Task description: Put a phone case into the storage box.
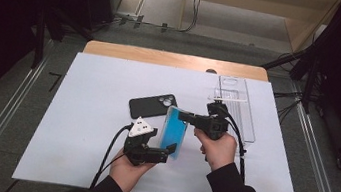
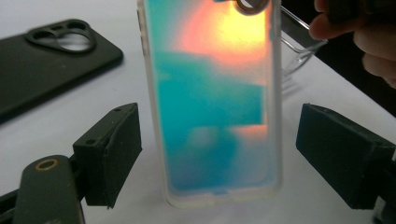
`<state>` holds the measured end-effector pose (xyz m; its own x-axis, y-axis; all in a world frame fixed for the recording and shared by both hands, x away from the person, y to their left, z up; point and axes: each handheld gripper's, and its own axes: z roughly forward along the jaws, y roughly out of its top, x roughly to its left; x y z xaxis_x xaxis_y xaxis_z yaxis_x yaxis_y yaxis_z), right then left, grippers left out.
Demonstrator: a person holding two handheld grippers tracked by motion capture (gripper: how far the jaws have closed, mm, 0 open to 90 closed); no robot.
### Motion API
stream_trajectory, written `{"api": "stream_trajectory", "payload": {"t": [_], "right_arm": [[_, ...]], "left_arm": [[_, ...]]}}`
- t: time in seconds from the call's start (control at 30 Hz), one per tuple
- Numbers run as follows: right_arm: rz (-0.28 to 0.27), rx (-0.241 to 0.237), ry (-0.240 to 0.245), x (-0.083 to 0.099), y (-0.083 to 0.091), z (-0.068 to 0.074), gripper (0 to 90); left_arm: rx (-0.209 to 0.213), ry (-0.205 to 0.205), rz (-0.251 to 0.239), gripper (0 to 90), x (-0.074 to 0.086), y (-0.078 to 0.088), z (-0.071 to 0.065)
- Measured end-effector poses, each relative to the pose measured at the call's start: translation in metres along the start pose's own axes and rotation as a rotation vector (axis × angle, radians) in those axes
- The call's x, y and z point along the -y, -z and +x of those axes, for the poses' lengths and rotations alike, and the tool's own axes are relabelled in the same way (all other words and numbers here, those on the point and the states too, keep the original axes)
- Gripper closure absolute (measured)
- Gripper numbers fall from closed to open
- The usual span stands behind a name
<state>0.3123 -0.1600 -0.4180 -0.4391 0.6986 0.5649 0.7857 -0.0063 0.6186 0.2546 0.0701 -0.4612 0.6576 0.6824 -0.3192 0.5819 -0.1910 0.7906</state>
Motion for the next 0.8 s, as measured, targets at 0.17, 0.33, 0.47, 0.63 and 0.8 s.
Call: {"api": "stream_trajectory", "payload": {"t": [0.17,0.33,0.47,0.63,0.8], "right_arm": [[-0.015,0.017,0.06,0.001,0.004,0.002,77.0],[-0.018,0.055,0.11,0.002,0.006,0.002,77.0],[-0.018,0.033,0.147,0.004,0.008,0.003,77.0],[-0.004,0.009,0.213,0.005,0.013,0.004,77.0],[-0.009,-0.04,0.279,0.006,0.019,0.006,77.0]], "left_arm": [[0.018,-0.027,0.014,20.0,-0.005,0.006,0.002],[0.06,-0.024,0.058,21.9,-0.012,0.009,0.007],[0.092,-0.033,0.102,22.1,-0.019,0.013,0.013],[0.133,-0.037,0.137,22.0,-0.028,0.018,0.023],[0.159,-0.063,0.118,22.0,-0.037,0.027,0.03]]}}
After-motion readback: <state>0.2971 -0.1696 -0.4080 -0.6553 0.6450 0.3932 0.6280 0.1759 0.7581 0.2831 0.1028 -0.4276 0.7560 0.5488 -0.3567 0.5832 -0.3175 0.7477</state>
